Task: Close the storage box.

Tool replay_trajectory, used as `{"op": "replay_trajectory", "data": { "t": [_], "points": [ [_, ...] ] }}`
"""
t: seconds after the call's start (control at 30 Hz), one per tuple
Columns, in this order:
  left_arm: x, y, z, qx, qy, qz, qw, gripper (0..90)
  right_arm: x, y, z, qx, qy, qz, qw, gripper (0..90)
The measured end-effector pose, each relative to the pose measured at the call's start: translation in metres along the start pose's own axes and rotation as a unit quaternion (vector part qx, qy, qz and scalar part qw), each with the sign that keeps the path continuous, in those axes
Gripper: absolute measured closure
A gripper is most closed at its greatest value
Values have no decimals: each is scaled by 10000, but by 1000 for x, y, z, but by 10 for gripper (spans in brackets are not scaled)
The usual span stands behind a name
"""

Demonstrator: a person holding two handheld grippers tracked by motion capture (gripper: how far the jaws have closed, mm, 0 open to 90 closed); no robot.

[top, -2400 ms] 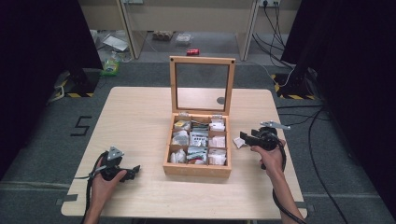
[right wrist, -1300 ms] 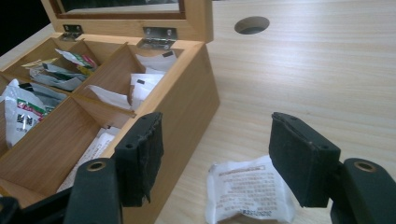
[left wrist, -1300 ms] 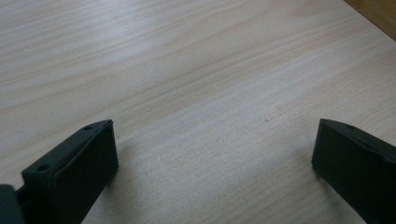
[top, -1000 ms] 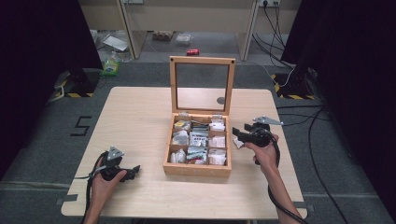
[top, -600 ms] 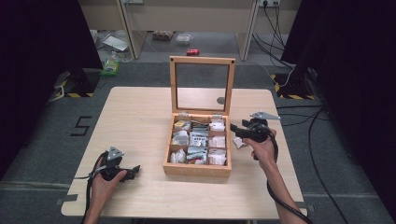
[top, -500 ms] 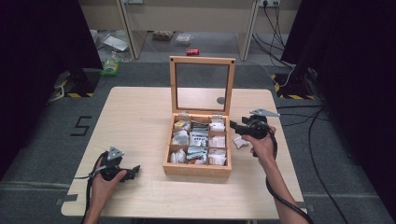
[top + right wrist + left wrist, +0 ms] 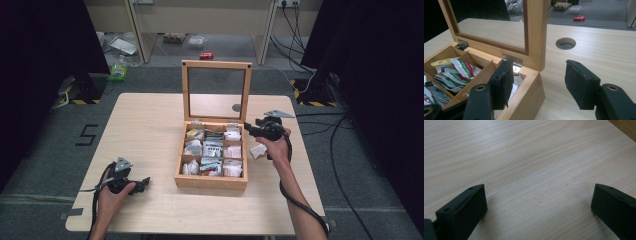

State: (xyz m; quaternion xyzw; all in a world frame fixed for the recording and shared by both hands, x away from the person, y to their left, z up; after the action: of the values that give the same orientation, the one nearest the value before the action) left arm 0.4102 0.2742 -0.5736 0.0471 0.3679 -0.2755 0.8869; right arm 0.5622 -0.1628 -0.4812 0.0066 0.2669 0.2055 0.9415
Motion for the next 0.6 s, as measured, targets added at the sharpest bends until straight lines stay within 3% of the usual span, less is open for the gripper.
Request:
{"op": "replay_trajectory", "data": {
  "t": [0.3,0.6],
  "points": [
    [0,0,0,-1,0,2,10000,0,9,0,8,-183,24,-7,9998,507],
    [0,0,0,-1,3,1,10000,0,21,3,12,-315,80,-72,9994,518]
  ]
}}
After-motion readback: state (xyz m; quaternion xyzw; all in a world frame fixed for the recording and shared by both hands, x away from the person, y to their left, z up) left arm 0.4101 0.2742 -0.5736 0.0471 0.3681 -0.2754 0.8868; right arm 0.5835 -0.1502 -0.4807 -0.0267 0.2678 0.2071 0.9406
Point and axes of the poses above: each handheld gripper's, and its own axes: x roughly forward along the jaws, z roughly out of its top, y roughly to its left, the point moved 7 cm from there along x, roughly forward along the jaws, and after that the axes turned 8 degrees about -z, right-handed, at the moved point
